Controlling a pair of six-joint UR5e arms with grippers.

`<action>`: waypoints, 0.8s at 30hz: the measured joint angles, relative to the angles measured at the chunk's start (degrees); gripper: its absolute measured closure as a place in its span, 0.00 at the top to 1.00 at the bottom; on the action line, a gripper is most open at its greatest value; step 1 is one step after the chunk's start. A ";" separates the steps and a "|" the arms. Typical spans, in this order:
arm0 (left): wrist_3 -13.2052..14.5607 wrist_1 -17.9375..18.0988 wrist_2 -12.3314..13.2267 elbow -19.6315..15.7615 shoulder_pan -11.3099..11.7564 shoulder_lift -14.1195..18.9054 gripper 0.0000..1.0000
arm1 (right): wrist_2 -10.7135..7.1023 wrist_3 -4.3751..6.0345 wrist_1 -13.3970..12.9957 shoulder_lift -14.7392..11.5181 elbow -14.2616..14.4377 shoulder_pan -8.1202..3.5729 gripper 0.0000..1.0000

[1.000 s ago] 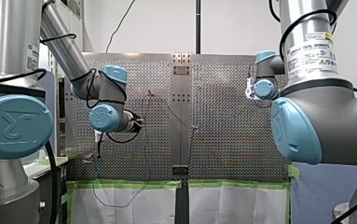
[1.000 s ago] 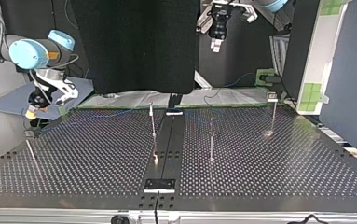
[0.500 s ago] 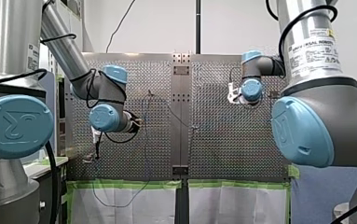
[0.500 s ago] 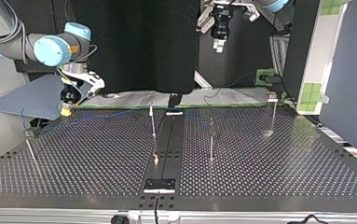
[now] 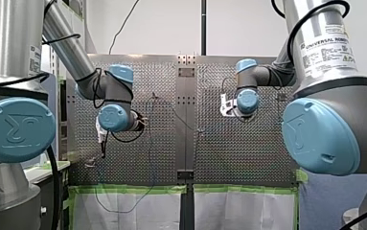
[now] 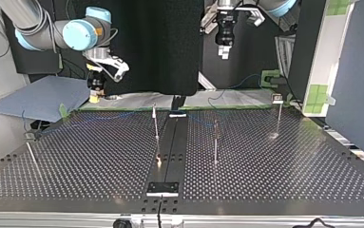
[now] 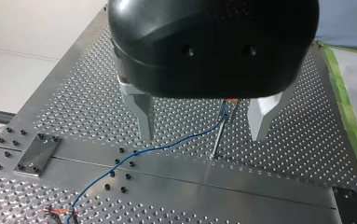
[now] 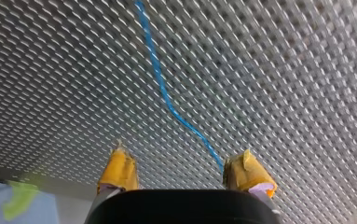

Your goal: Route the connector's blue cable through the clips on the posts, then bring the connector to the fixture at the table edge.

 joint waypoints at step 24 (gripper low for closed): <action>1.62 -1.64 -1.01 0.18 -0.23 0.01 1.00 | 10.26 2.04 -2.37 0.07 3.89 12.42 1.00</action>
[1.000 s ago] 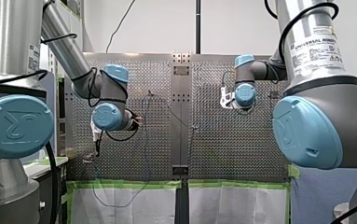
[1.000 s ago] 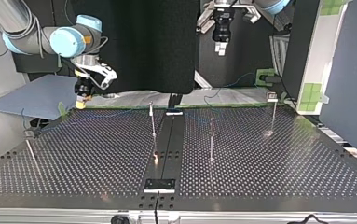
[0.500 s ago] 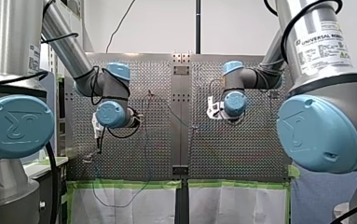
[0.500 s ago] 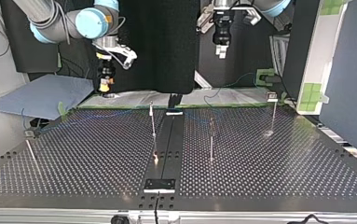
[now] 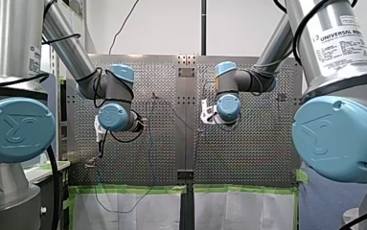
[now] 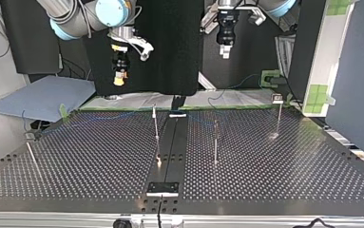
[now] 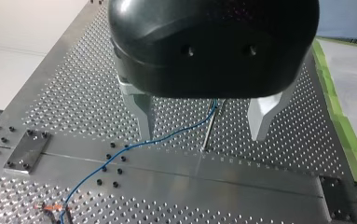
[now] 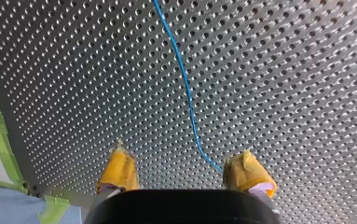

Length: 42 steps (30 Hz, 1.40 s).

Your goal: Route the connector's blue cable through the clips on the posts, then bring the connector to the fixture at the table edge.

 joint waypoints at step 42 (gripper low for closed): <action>3.21 -0.14 -3.60 0.00 -0.44 -0.03 1.00 | 8.73 0.85 -1.83 0.00 0.28 14.32 1.00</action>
